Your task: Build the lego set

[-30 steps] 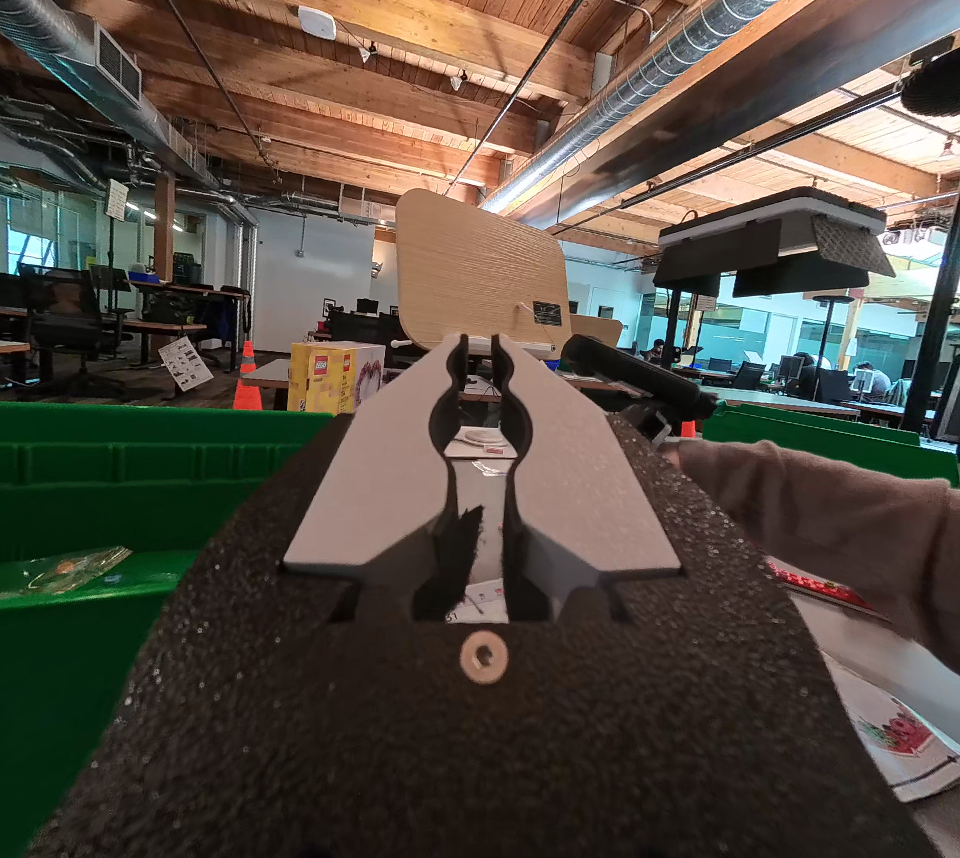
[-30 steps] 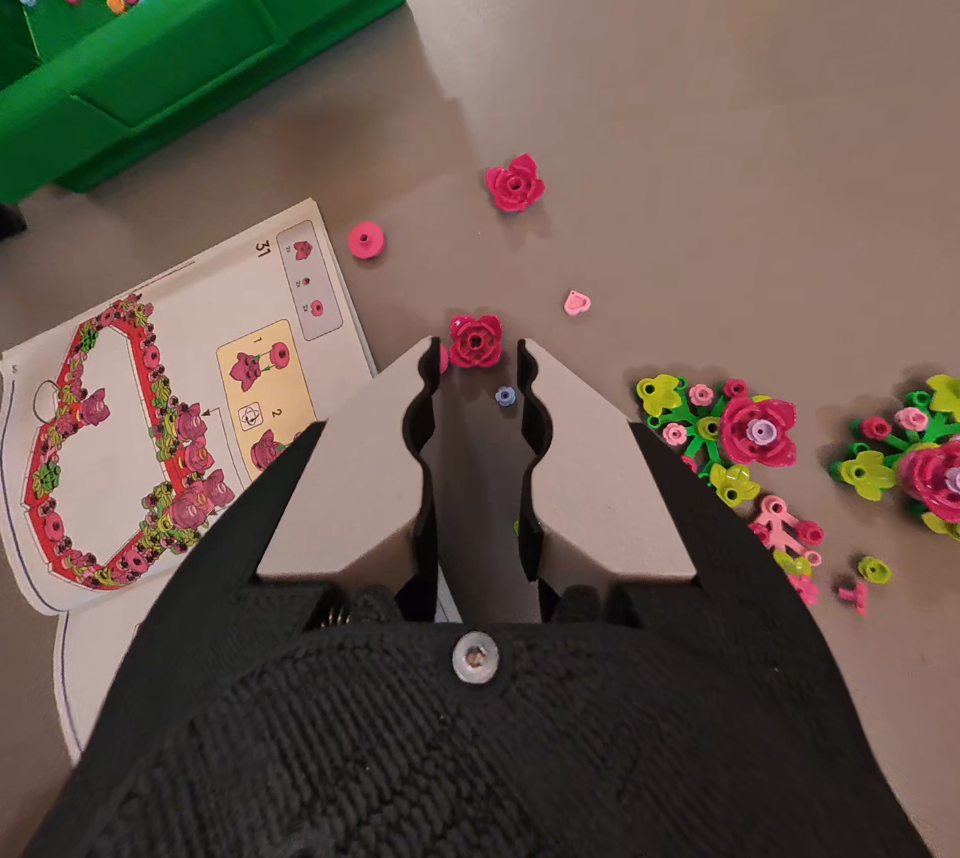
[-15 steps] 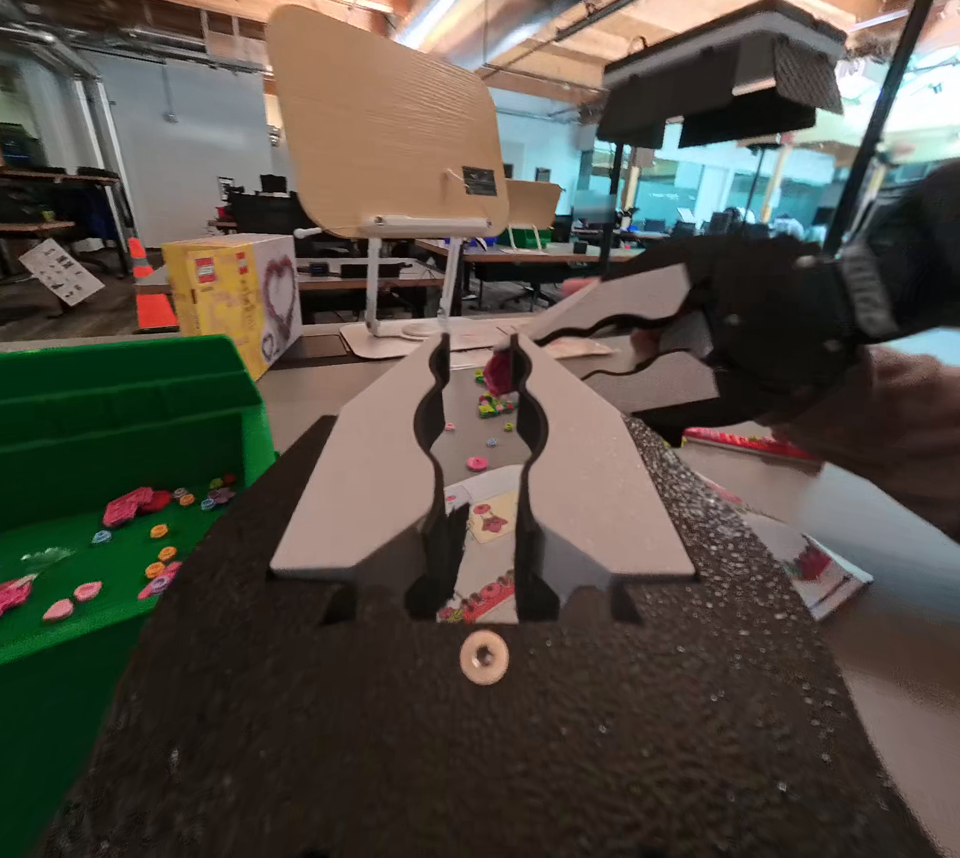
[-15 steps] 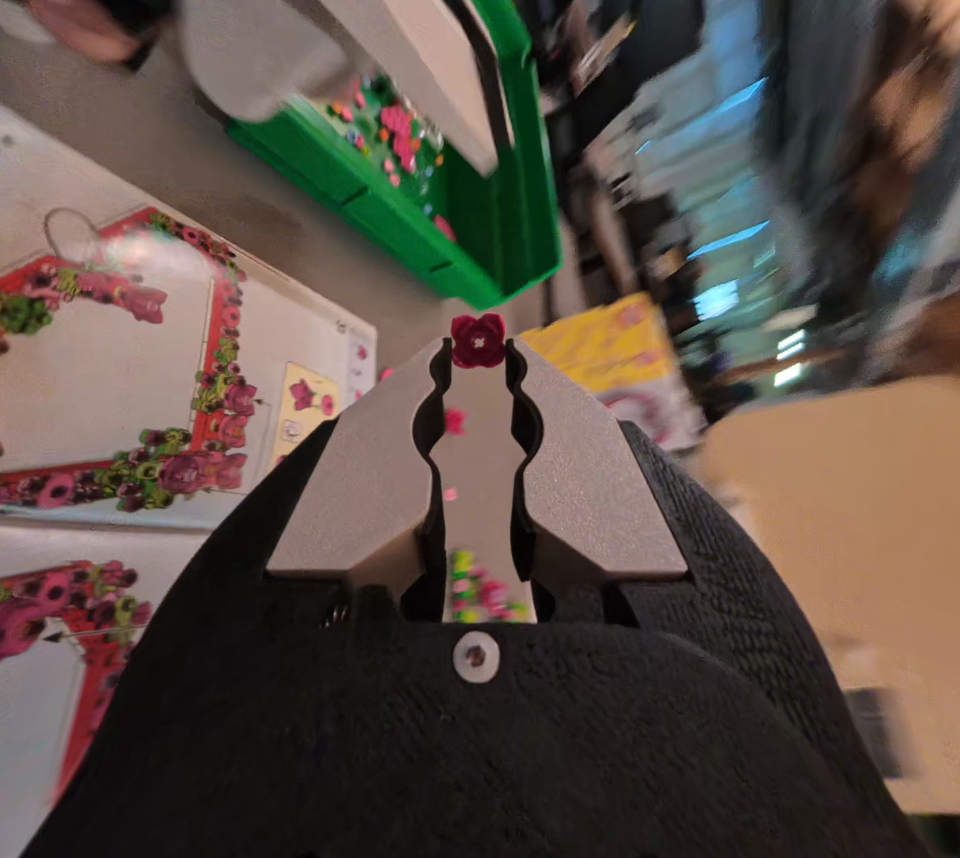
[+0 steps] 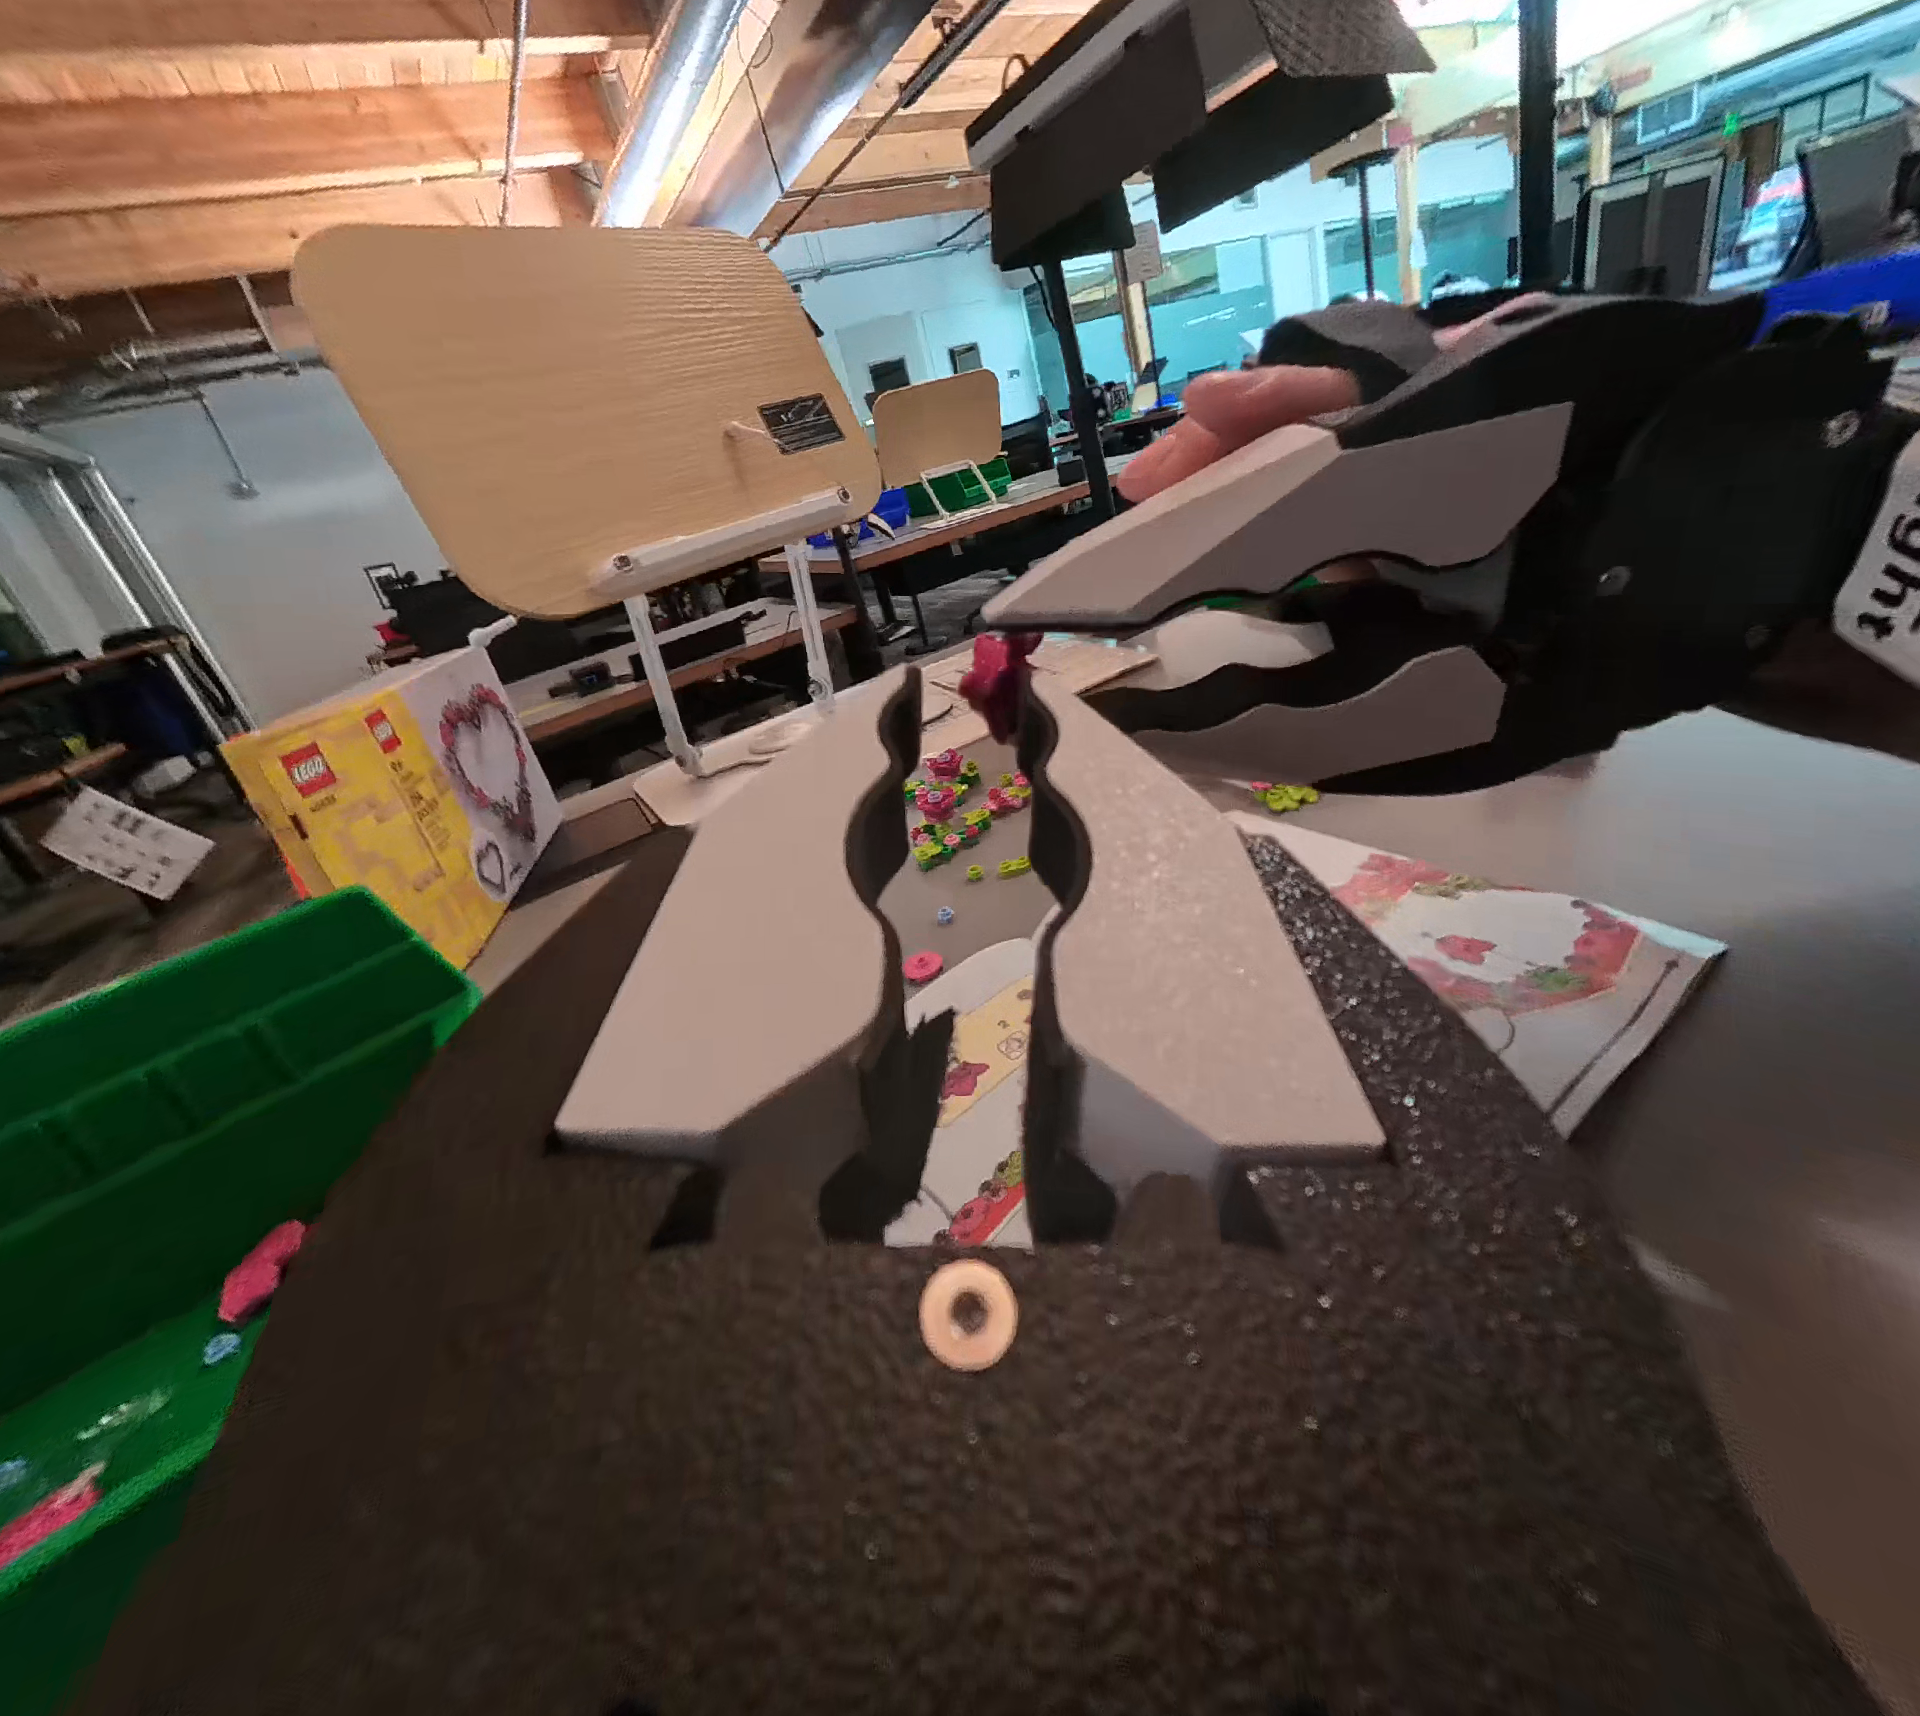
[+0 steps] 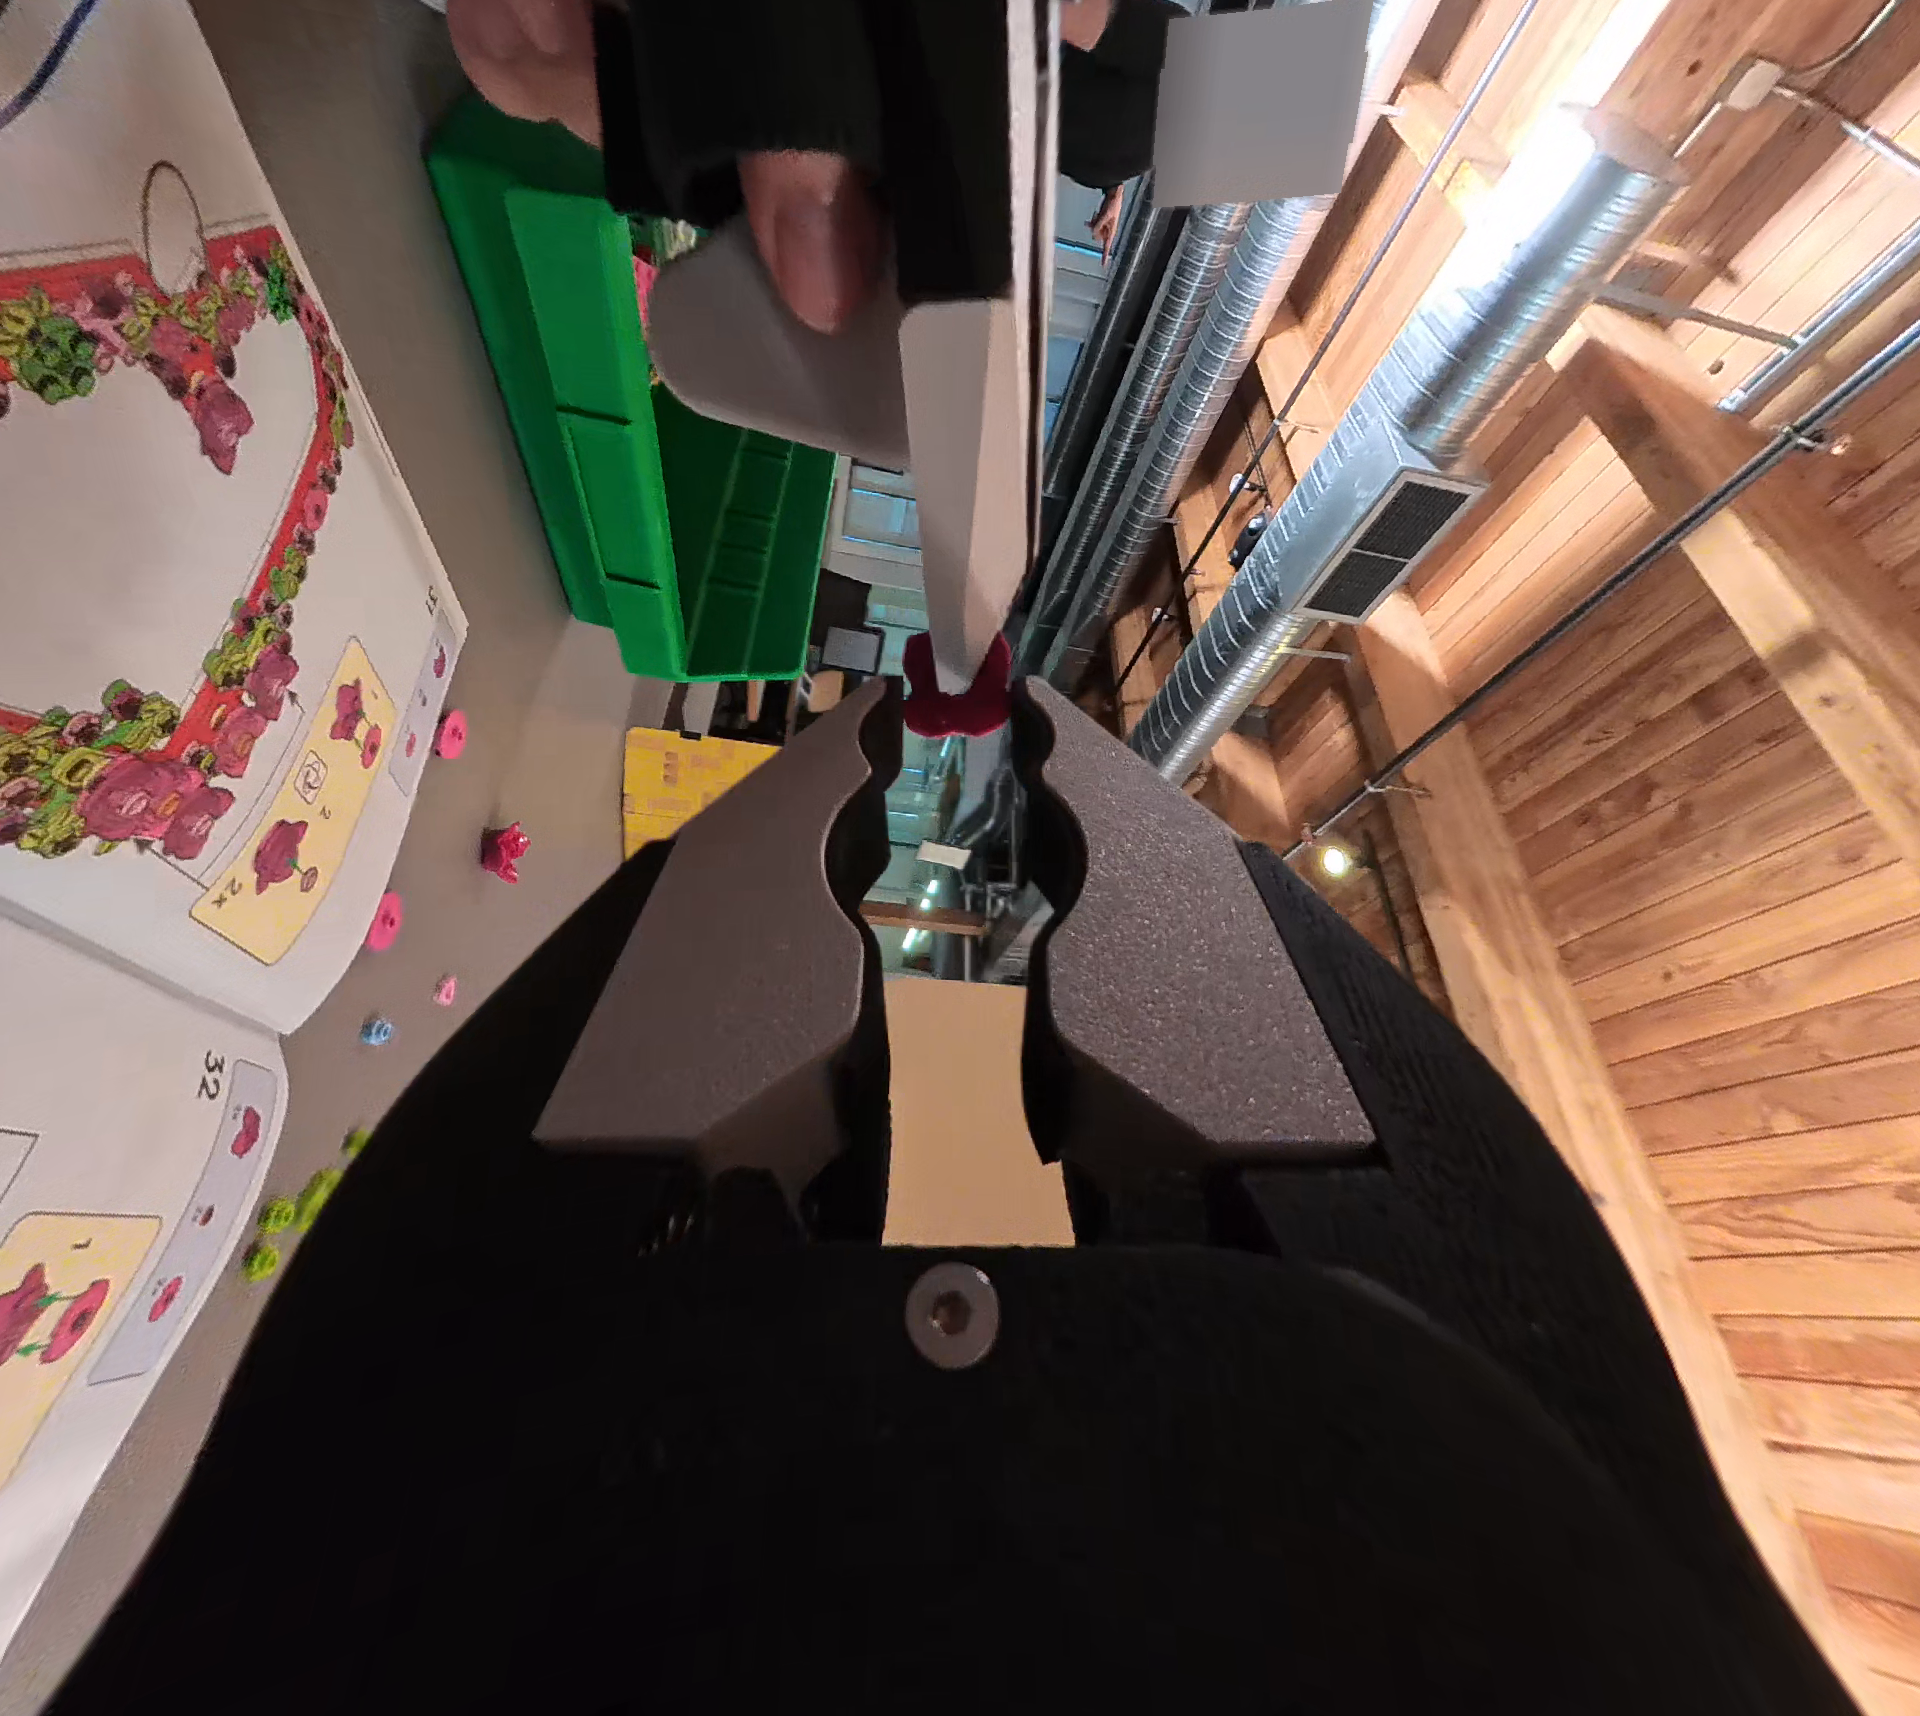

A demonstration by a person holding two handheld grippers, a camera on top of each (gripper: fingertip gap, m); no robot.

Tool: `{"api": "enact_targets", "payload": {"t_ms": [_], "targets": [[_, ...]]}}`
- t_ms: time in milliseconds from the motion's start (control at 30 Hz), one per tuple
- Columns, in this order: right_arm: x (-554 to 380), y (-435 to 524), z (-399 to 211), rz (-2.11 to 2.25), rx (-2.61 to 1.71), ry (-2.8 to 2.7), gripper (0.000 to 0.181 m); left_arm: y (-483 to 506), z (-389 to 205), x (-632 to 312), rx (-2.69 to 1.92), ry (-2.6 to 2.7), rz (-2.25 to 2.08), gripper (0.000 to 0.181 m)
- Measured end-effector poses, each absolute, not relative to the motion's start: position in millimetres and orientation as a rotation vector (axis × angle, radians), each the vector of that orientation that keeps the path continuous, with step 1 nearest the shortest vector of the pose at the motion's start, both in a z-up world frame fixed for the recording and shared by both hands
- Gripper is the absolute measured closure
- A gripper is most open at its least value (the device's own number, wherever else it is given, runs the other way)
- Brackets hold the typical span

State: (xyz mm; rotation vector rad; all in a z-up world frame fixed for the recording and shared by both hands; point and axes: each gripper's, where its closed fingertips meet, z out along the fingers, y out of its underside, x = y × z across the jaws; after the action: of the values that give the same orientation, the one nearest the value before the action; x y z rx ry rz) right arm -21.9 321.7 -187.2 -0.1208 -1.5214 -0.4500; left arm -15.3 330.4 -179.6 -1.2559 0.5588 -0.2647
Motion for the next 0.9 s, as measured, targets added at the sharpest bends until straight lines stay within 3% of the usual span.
{"api": "enact_targets", "payload": {"t_ms": [233, 433, 633, 900], "targets": [[-20, 319, -190, -0.431, -0.127, -1.545, 0.165, 330, -182, -14, -1.247, 0.616, -0.144, 0.175], [-14, 322, -184, -0.047, -0.506, -1.553, 0.16, 330, -177, -19, -1.222, 0.603, -0.088, 0.175], [-15, 321, -182, 0.189, -0.74, -1.548, 0.175, 330, -181, -13, -1.205, 0.661, -0.009, 0.175], [-15, 319, -179, 0.204, -0.742, -1.505, 0.18, 329, -176, -13, -1.195, 0.606, -0.085, 0.174]]}}
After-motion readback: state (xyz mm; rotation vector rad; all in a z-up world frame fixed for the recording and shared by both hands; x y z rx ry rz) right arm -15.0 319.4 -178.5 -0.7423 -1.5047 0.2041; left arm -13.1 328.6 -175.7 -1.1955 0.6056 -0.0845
